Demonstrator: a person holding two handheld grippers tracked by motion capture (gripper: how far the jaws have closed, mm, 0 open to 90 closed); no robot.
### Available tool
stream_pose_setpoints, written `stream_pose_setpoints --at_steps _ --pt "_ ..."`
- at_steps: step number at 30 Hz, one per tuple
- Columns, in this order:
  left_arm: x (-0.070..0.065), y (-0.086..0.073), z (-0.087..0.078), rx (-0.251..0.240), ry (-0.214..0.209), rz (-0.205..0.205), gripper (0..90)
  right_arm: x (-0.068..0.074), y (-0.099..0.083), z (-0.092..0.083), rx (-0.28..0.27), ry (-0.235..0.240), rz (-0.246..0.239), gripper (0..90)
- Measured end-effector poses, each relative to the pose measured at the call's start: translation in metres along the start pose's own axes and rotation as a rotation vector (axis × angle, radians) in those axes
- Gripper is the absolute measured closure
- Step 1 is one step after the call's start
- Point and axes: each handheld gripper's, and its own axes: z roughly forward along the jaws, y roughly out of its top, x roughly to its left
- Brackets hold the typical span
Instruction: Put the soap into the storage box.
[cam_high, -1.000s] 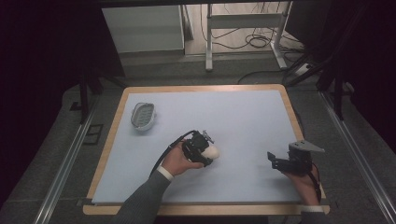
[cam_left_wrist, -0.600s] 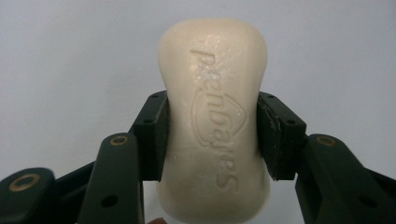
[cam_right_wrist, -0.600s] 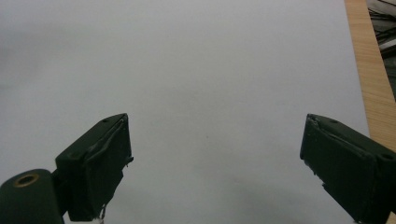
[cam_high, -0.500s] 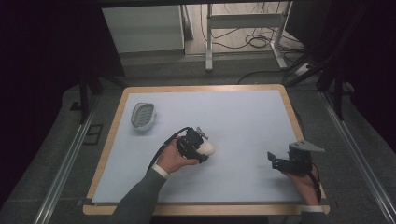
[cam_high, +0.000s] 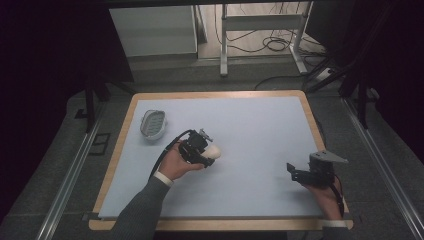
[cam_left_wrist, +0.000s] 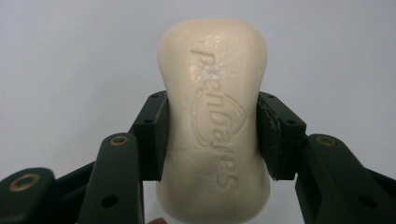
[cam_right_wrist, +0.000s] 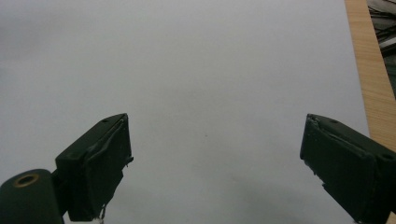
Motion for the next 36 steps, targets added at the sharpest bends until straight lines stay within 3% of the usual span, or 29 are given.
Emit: stream_pose_setpoints --at_steps 12,20,36 --pt "0.022 -0.007 -0.016 -0.026 0.031 -0.037 49.6 0.000 -0.001 0.001 0.011 0.002 -0.004 8.5" --pt "0.026 -0.009 -0.013 -0.017 0.043 -0.040 49.6 0.000 -0.001 0.002 0.014 0.002 -0.005 8.5" --pt "0.044 -0.014 -0.025 -0.040 0.074 -0.082 49.5 0.000 -0.002 0.003 0.022 -0.004 -0.009 8.5"
